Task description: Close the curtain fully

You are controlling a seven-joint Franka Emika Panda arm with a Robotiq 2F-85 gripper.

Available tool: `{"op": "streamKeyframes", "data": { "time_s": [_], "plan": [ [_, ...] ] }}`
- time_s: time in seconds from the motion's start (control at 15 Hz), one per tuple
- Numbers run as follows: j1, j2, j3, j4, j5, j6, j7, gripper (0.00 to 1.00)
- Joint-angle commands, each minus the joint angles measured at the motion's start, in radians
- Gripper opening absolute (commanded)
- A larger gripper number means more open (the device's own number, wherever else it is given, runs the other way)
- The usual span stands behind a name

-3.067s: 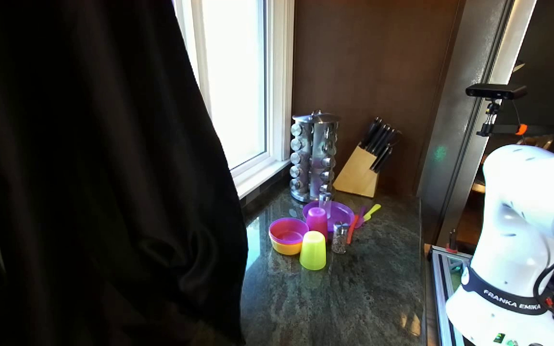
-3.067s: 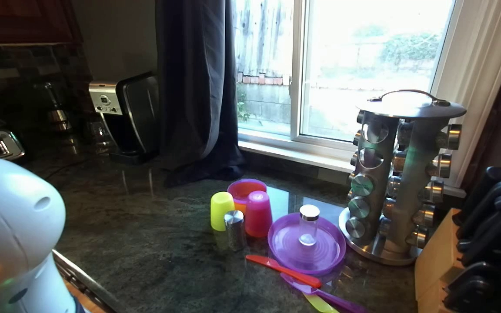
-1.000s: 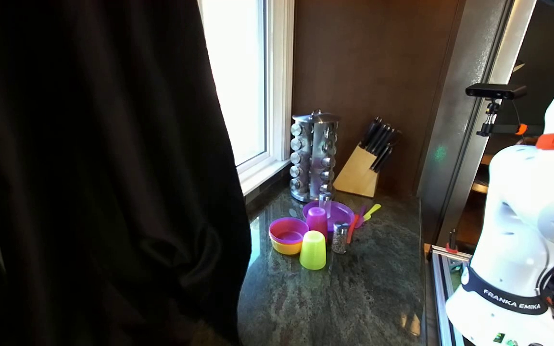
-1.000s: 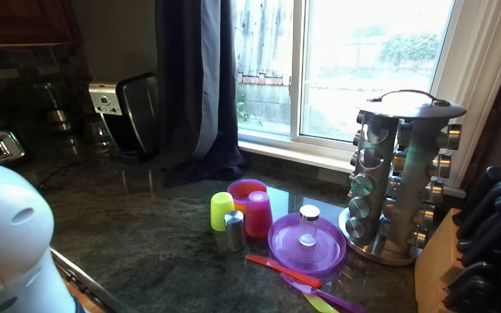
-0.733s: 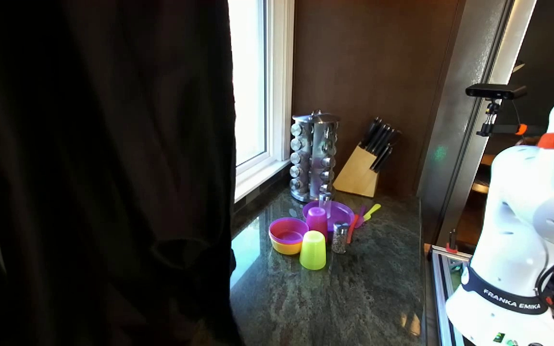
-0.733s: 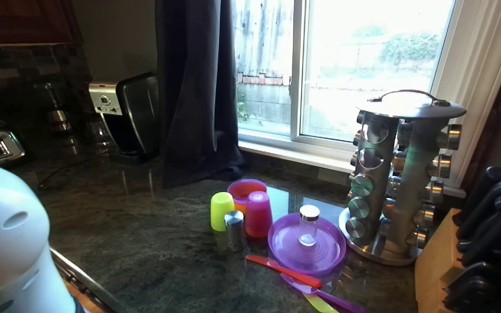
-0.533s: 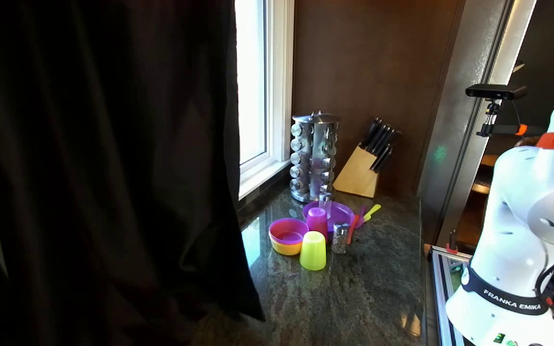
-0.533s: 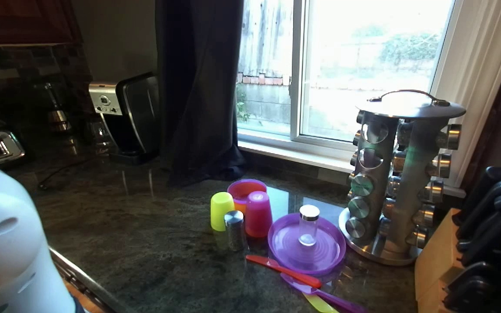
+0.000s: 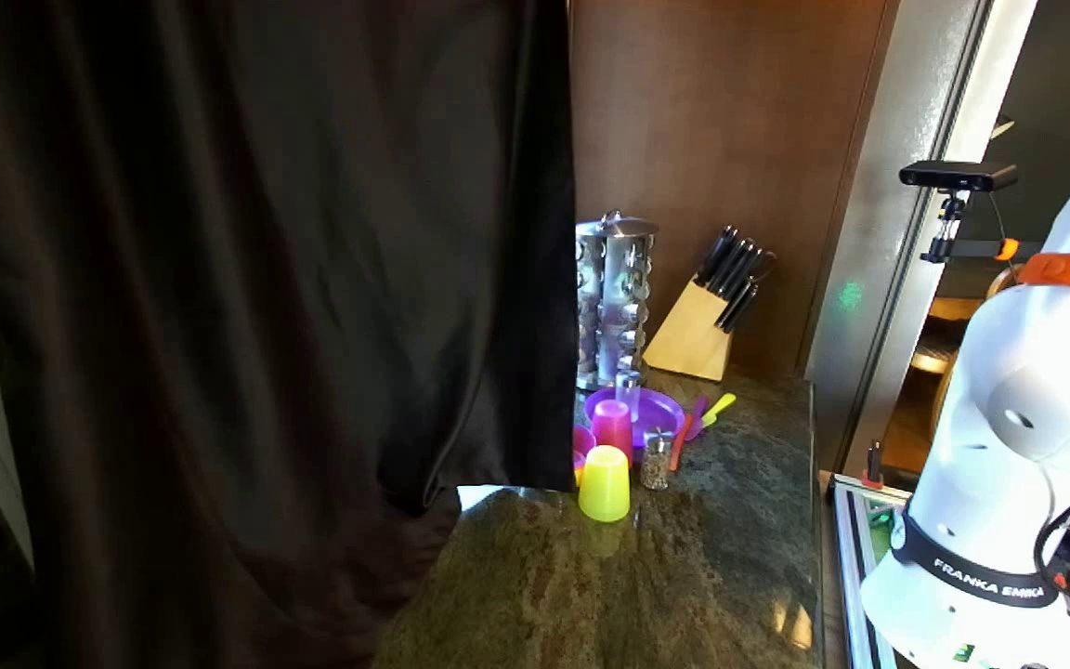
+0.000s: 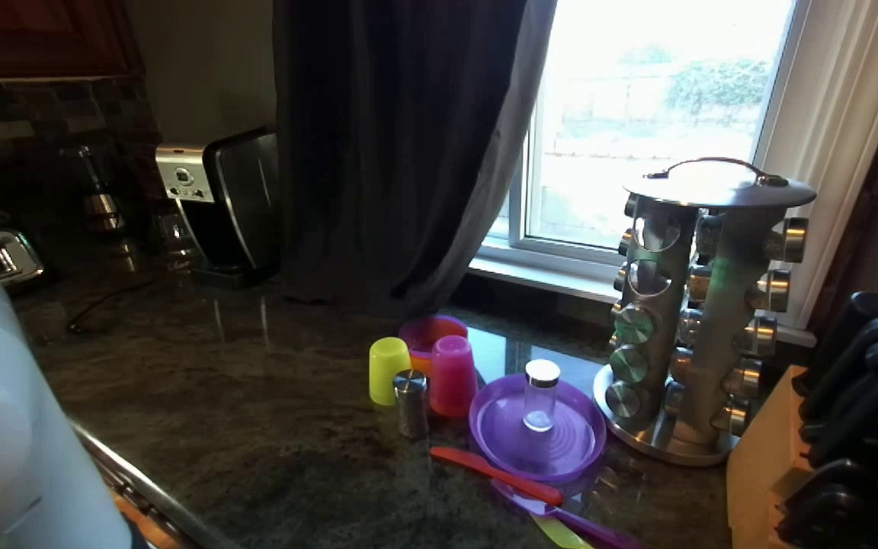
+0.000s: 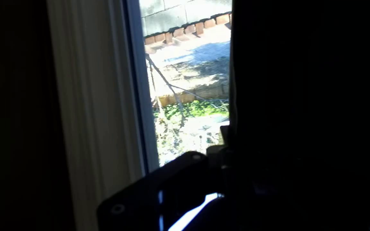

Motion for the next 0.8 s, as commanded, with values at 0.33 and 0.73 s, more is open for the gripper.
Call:
{"op": "streamKeyframes", "data": {
  "time_s": [0.33,0.73],
  "plan": [
    [-0.145,0.135,-0.075,0.182,-0.095,-0.081,0.293,0.01],
    [-0.139,0.136,-0.068,0.18,-0.087,-0.052,0.302,0.02]
  ]
}}
